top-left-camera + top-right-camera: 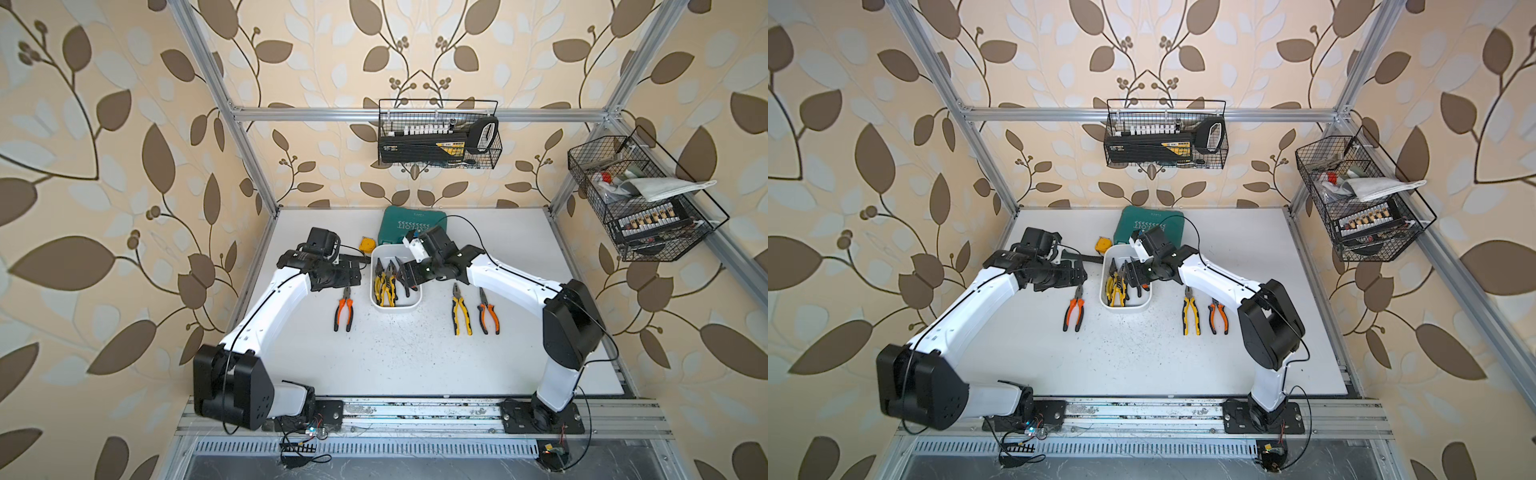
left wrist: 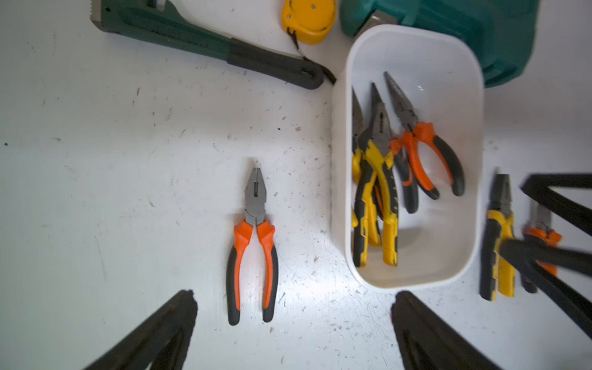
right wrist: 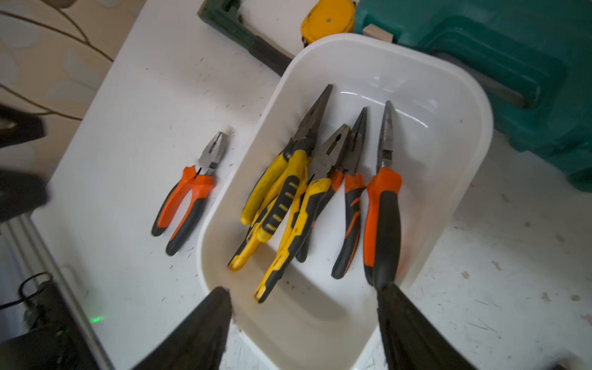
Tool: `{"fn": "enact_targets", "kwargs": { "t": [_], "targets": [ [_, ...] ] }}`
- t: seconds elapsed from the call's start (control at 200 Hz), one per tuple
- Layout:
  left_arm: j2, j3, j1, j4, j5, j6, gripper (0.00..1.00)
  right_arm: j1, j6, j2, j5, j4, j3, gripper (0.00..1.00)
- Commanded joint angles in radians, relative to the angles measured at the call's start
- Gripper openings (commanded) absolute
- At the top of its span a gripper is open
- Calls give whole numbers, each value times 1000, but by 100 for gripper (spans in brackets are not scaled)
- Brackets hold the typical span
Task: Take the pliers out of the storage box
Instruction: Pick up the pliers from the storage box.
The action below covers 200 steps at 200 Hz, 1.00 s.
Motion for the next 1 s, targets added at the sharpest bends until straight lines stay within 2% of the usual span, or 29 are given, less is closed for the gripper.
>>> {"fn": "enact_targets", "kwargs": {
  "t": [0.0, 0.07, 0.195, 0.355, 0.575, 0.79, 0.915, 0.995],
  "targets": [
    [-116, -75, -29, 110, 95, 40, 99, 6, -44, 112, 120, -179, 144, 65],
    [-194, -124, -51, 162, 116, 64, 99, 6, -51, 185, 158, -230, 227, 61],
    [-276, -190, -73, 211, 173, 111, 99, 6, -67, 291, 194, -301, 355, 61],
    [-327, -212, -110, 210, 171, 155, 99, 0, -91, 408, 199, -359, 494, 61],
    [-339, -224, -112, 205, 151, 166, 99, -5, -97, 537, 178, -417, 634, 61],
    [-342, -226, -112, 206, 135, 166, 99, -14, -92, 584, 166, -429, 670, 55],
    [-345, -228, -112, 208, 123, 169, 99, -22, -89, 609, 223, -458, 693, 60],
    [-344, -230, -112, 209, 116, 167, 99, -22, -101, 609, 210, -452, 688, 60]
  ]
}}
